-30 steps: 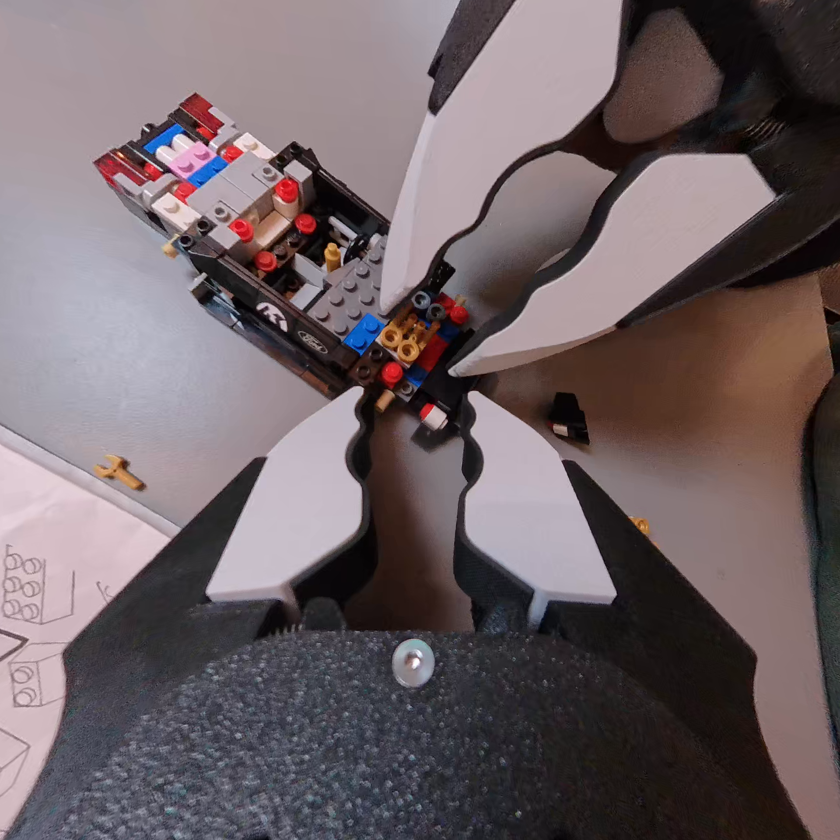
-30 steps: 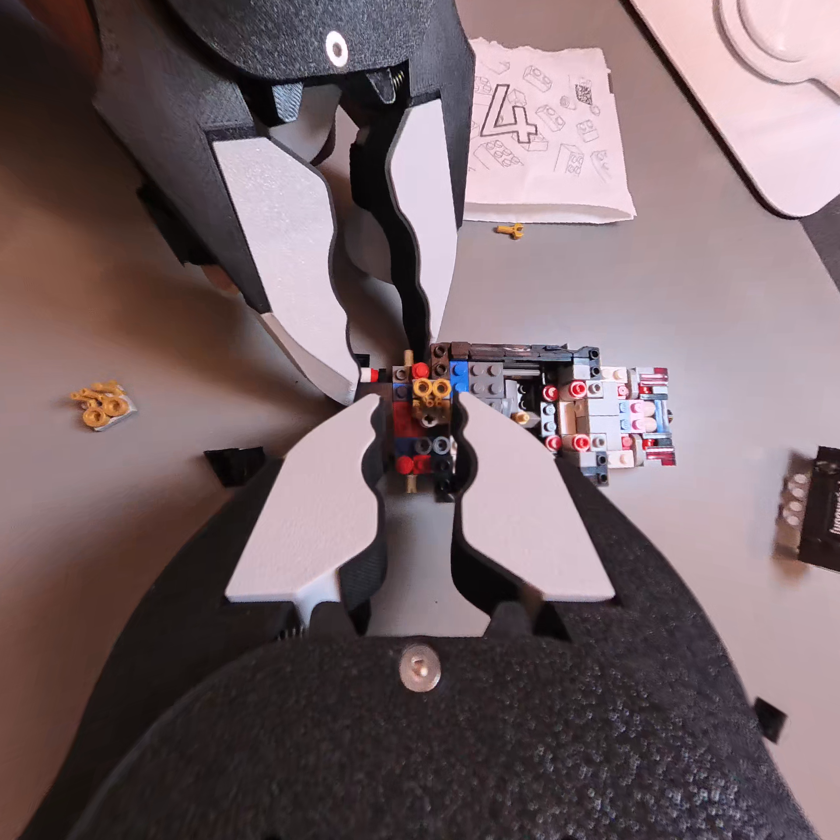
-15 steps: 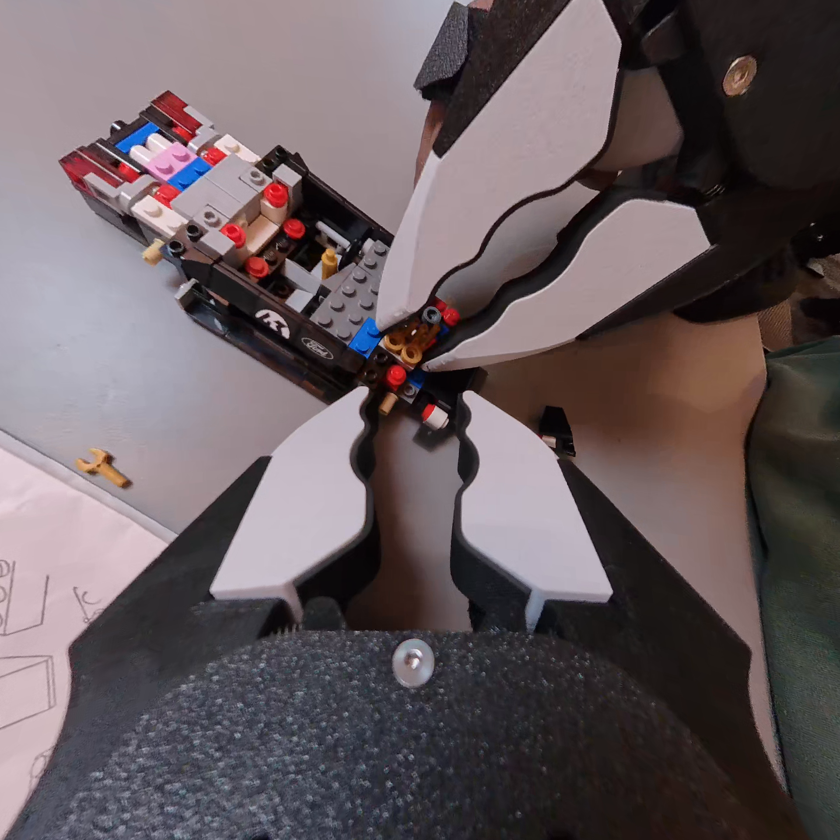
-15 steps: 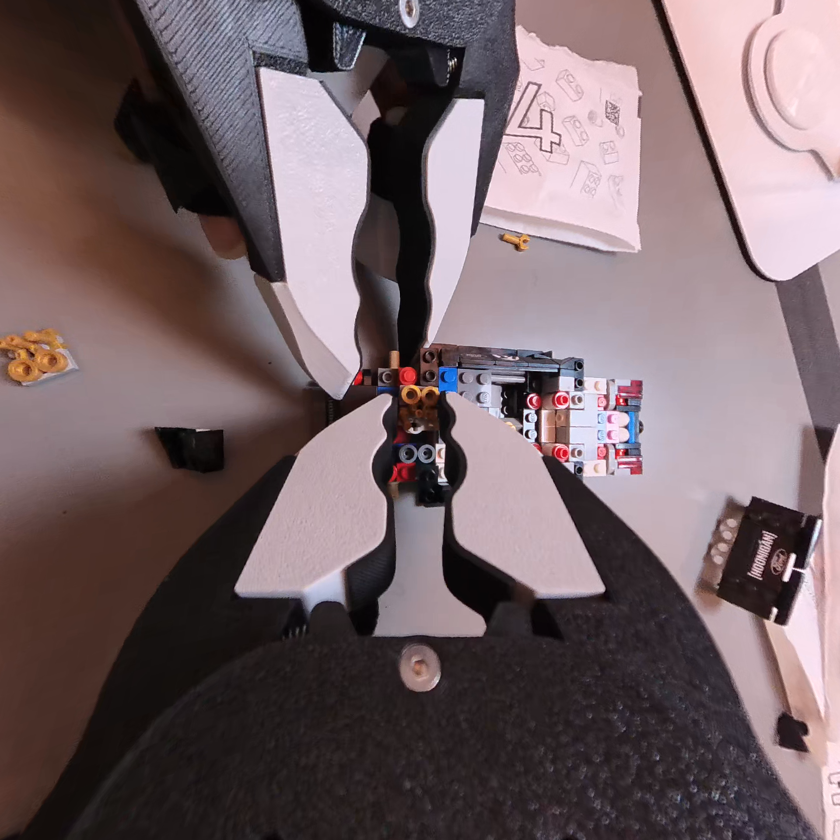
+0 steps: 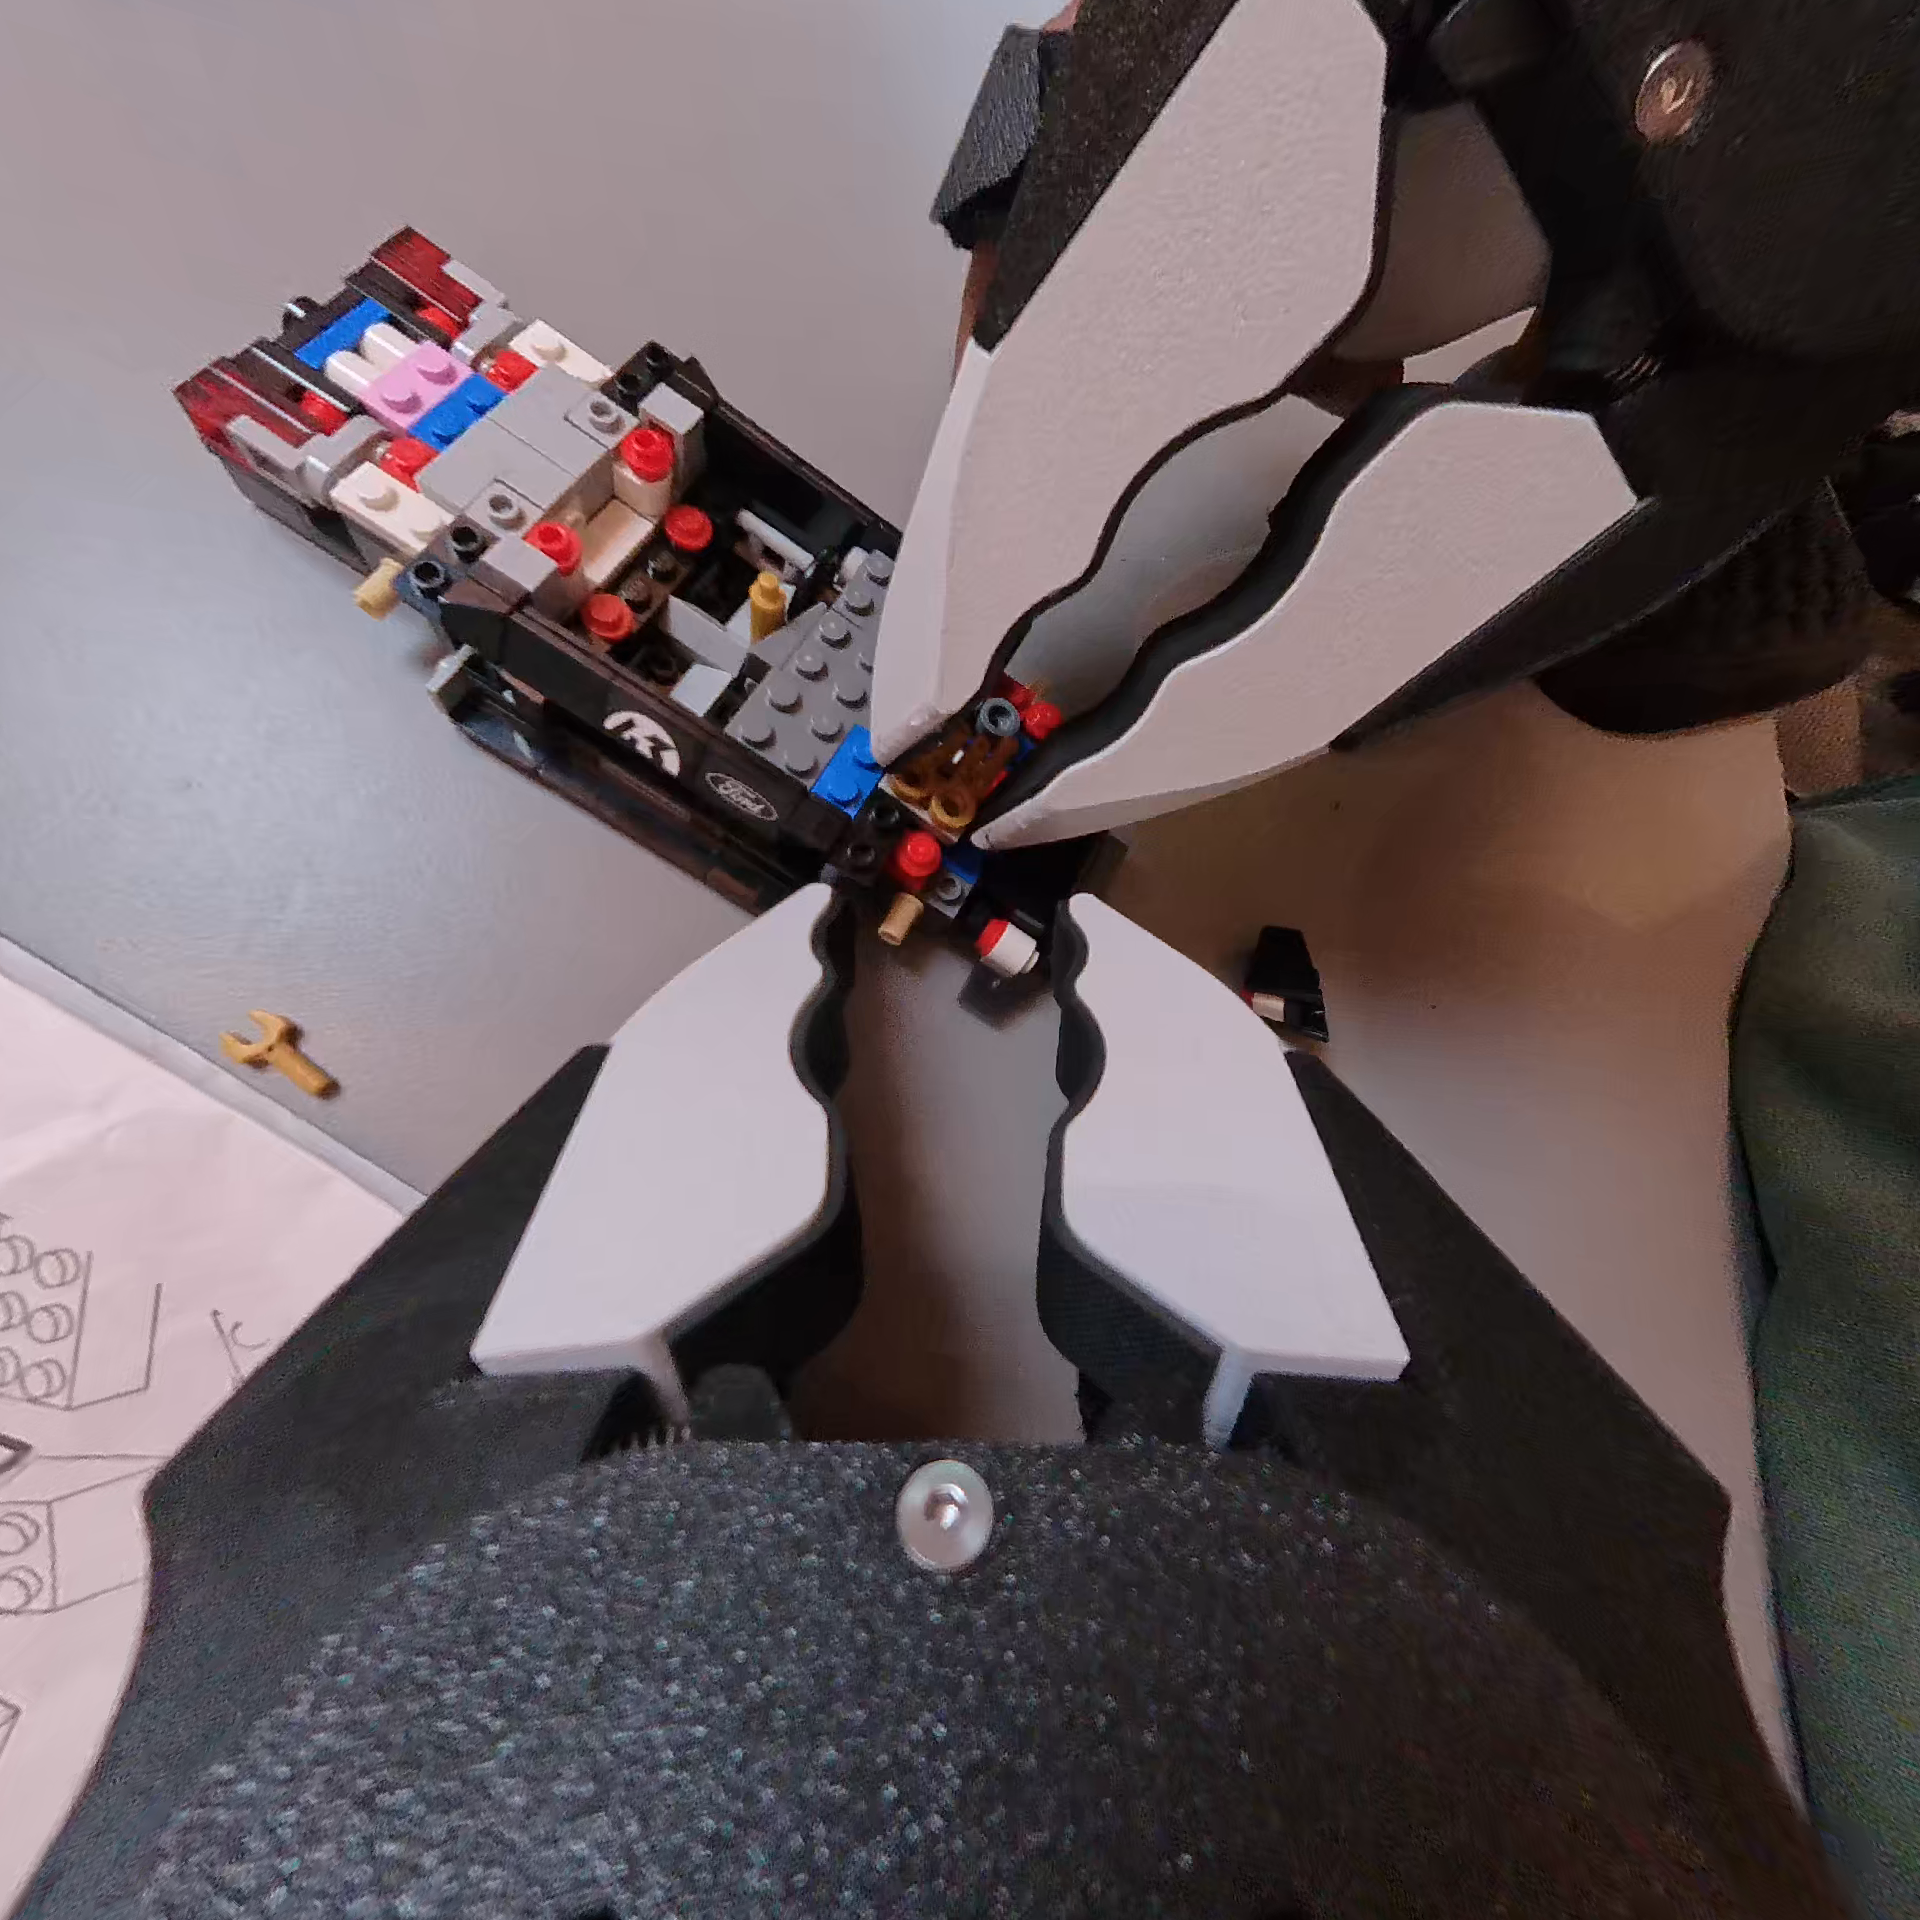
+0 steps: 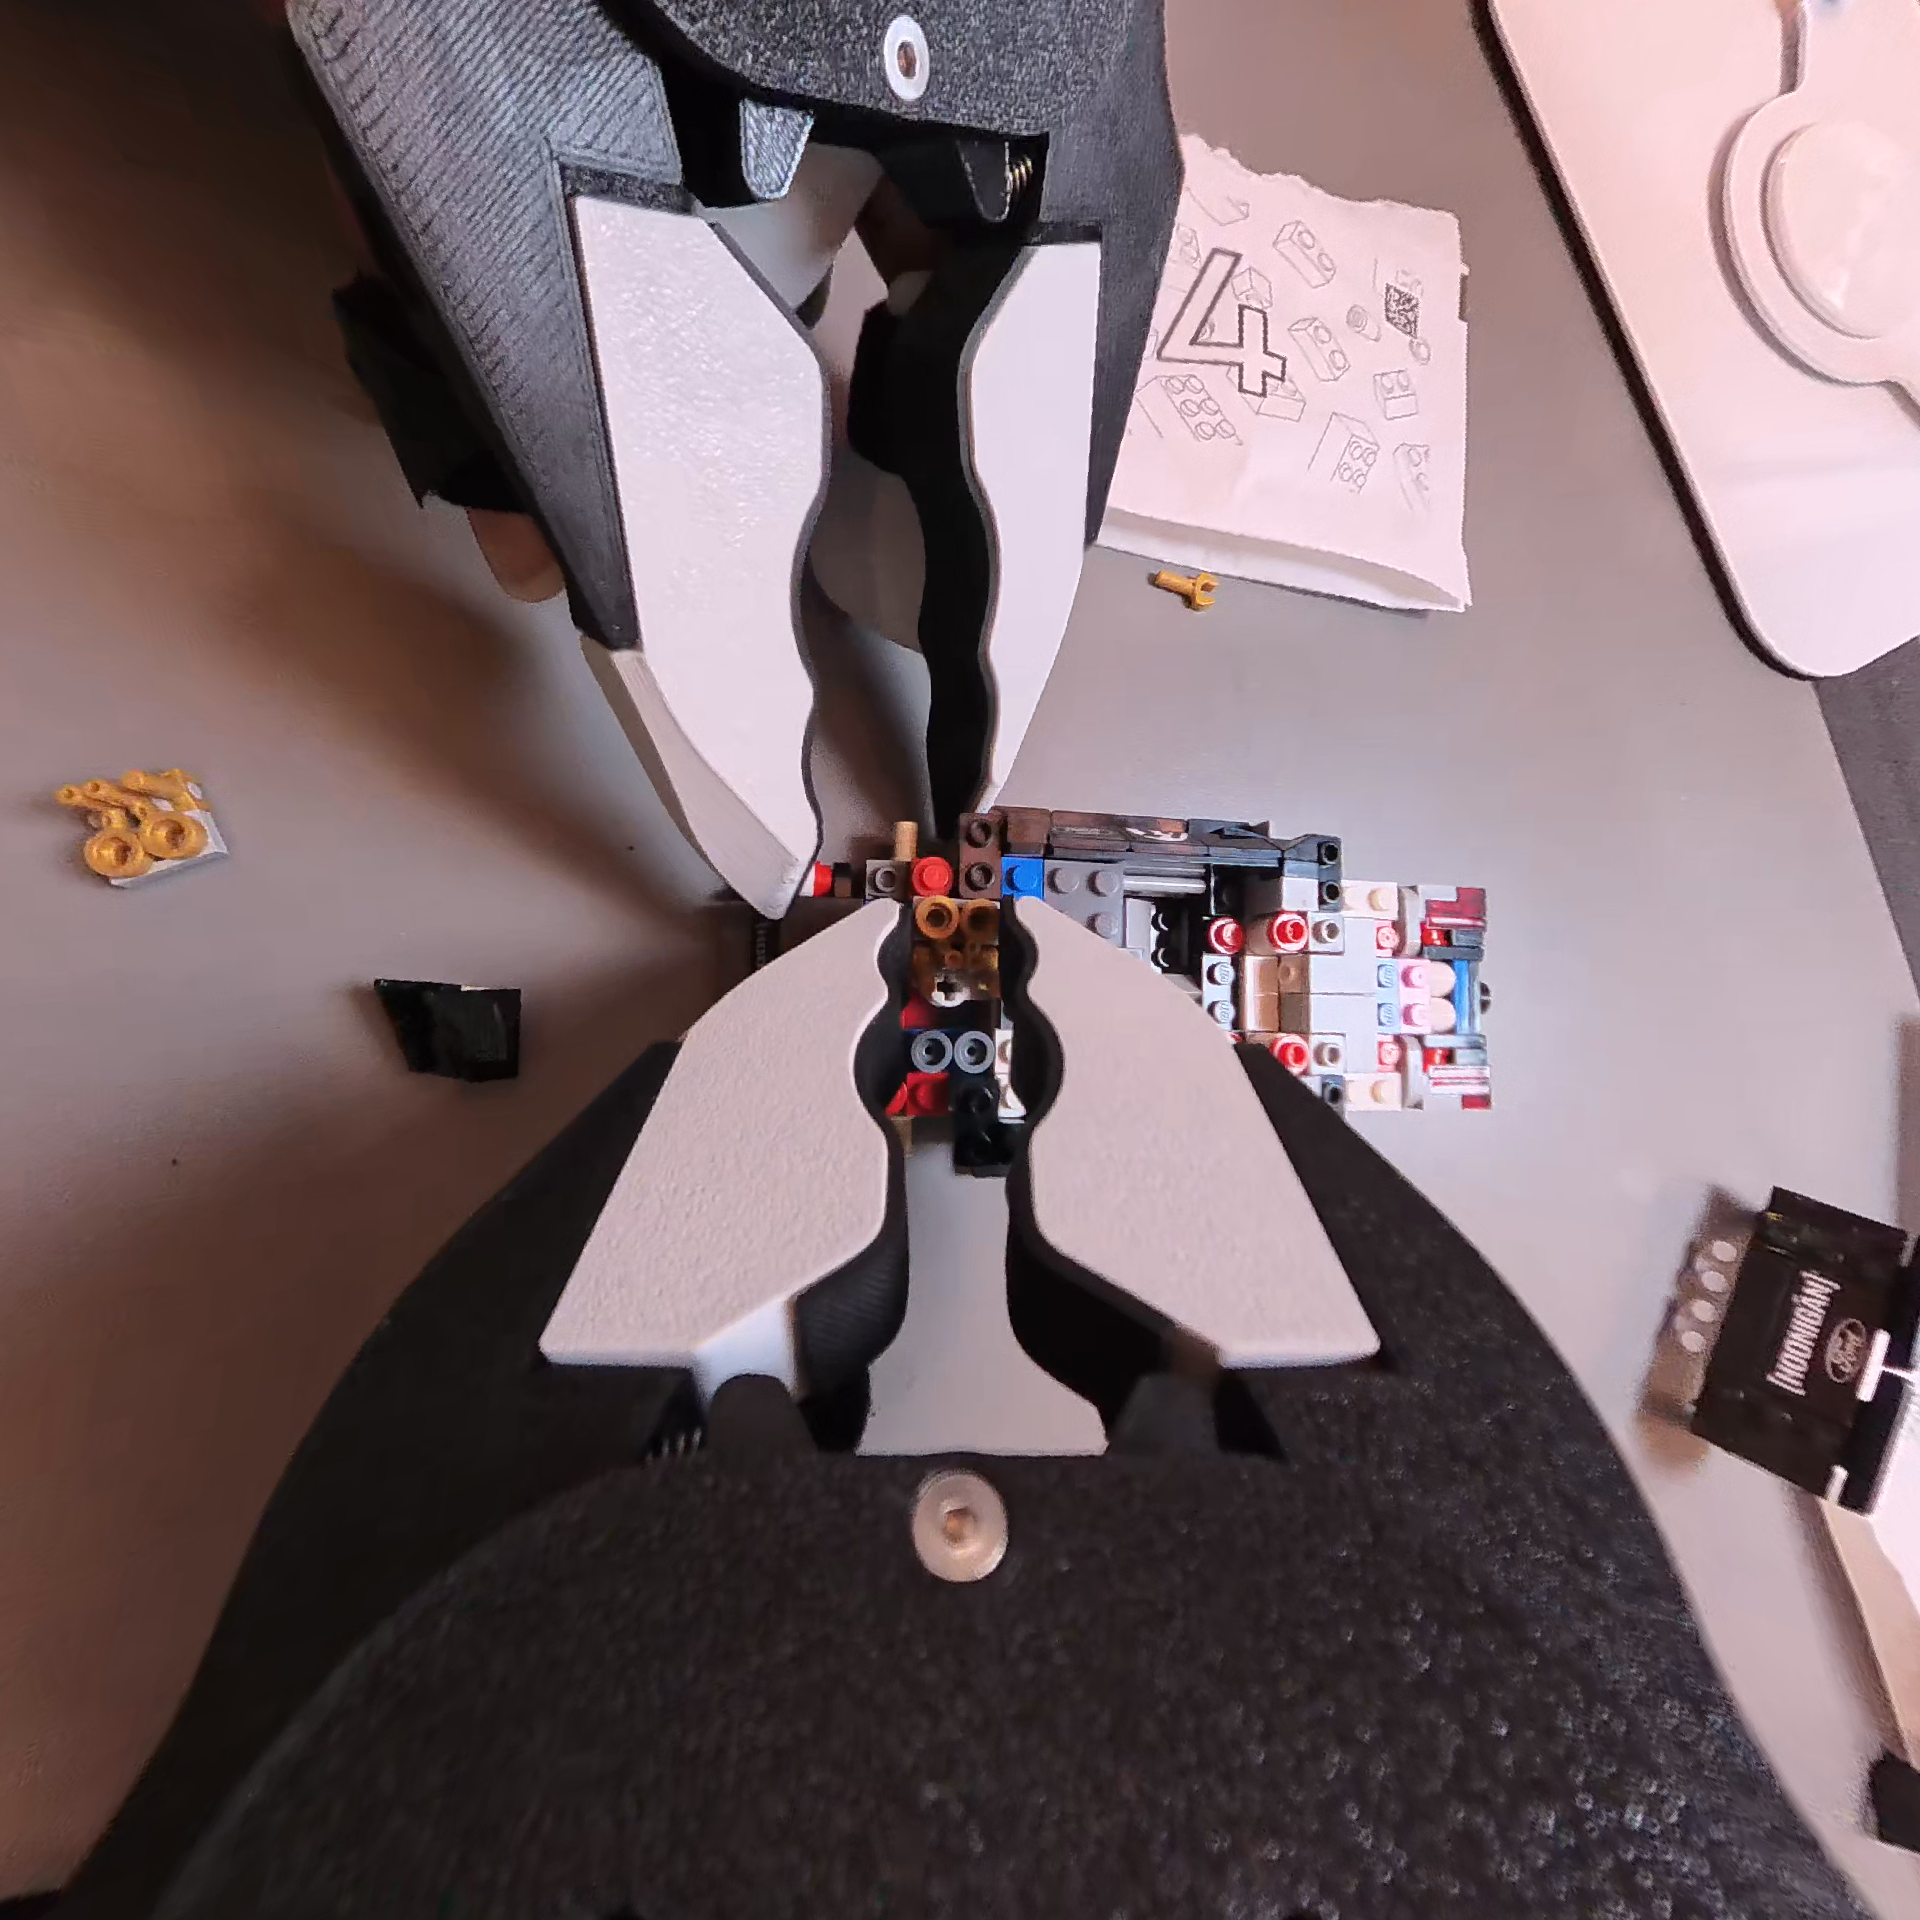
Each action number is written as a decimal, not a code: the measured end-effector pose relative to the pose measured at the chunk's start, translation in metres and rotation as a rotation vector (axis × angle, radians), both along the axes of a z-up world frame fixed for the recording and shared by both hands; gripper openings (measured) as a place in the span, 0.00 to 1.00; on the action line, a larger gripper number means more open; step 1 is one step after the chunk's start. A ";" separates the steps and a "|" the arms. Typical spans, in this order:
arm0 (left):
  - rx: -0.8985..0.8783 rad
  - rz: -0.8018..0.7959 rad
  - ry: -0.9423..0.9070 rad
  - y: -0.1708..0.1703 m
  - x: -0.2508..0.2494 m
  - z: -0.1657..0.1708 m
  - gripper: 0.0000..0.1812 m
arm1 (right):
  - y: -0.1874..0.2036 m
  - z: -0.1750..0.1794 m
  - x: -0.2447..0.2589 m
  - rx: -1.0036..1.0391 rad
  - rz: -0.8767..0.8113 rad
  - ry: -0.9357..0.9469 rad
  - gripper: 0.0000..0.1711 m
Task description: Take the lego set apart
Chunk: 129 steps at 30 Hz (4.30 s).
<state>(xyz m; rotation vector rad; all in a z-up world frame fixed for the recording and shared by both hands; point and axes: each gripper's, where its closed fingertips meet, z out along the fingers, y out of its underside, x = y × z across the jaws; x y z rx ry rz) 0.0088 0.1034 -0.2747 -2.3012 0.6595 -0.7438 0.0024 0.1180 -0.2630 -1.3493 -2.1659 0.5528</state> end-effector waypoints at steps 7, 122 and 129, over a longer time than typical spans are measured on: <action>-0.024 0.024 -0.059 0.001 0.002 0.003 0.18 | 0.000 0.000 0.000 -0.010 -0.014 0.014 0.09; -0.216 0.308 -0.282 0.018 -0.002 0.002 0.04 | 0.011 0.002 -0.001 -0.130 -0.071 0.338 0.08; -0.213 0.305 -0.279 0.018 -0.001 0.002 0.04 | 0.011 0.004 0.000 -0.140 -0.069 0.351 0.07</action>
